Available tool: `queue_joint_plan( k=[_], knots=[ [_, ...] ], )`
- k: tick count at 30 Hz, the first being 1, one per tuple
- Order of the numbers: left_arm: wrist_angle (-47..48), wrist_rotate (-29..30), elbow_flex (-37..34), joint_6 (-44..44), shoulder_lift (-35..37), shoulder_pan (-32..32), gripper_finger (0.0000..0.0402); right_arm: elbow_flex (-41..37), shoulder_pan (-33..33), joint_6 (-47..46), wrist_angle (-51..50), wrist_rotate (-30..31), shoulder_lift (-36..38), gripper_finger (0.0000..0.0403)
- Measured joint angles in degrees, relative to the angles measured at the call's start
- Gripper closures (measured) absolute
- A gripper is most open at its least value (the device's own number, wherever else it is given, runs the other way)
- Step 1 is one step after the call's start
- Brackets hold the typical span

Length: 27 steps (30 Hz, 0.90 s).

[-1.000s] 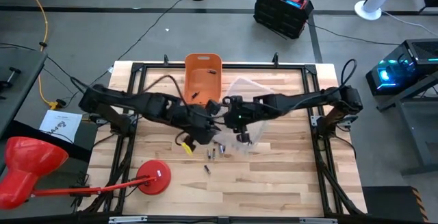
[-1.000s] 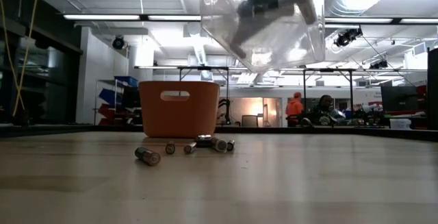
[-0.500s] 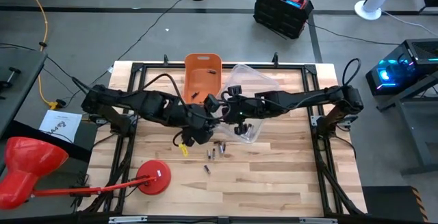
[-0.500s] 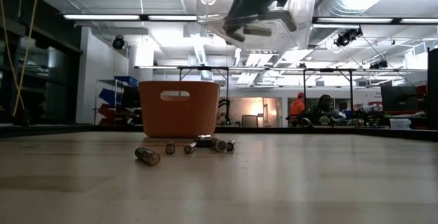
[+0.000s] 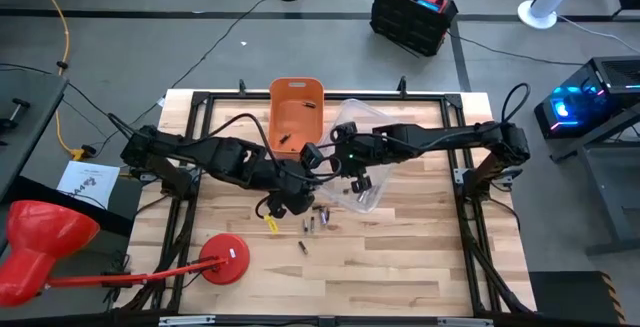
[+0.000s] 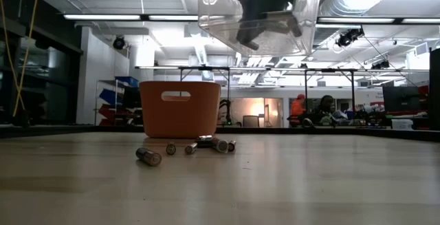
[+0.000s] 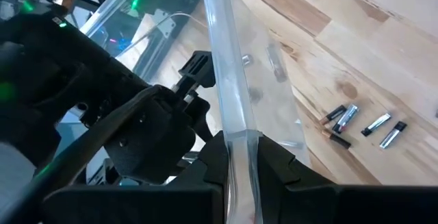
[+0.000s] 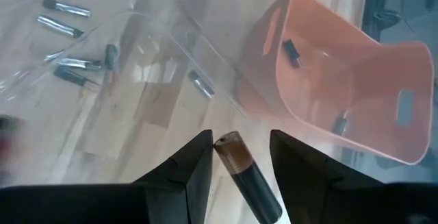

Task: Sort batteries
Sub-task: Put the brown battery into the orange bin

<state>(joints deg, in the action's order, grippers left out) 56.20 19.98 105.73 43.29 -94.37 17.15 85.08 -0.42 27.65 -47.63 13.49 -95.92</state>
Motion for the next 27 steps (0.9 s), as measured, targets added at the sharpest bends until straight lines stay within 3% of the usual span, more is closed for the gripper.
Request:
queue_joint_plan(
  k=[7,14,19,27],
  knots=[
    [-0.33,0.25,0.0,0.42,-0.21,1.0,0.0375,0.0,-0.38,0.17,-3.02,-3.37,-0.06,0.0278],
    [-0.42,2.3,-0.07,0.44,-0.57,1.59,0.0375,0.02,-0.46,-0.61,-4.12,-6.6,-1.35,0.0387],
    [-0.22,2.5,-0.07,0.24,-0.57,1.65,0.0375,2.1,-0.29,-3.34,-6.01,-6.55,-1.16,0.0401],
    [-1.49,4.29,-0.86,-0.84,0.23,-0.51,0.0375,16.65,-0.87,-4.89,-16.8,-3.91,-1.6,0.0402]
  ],
)
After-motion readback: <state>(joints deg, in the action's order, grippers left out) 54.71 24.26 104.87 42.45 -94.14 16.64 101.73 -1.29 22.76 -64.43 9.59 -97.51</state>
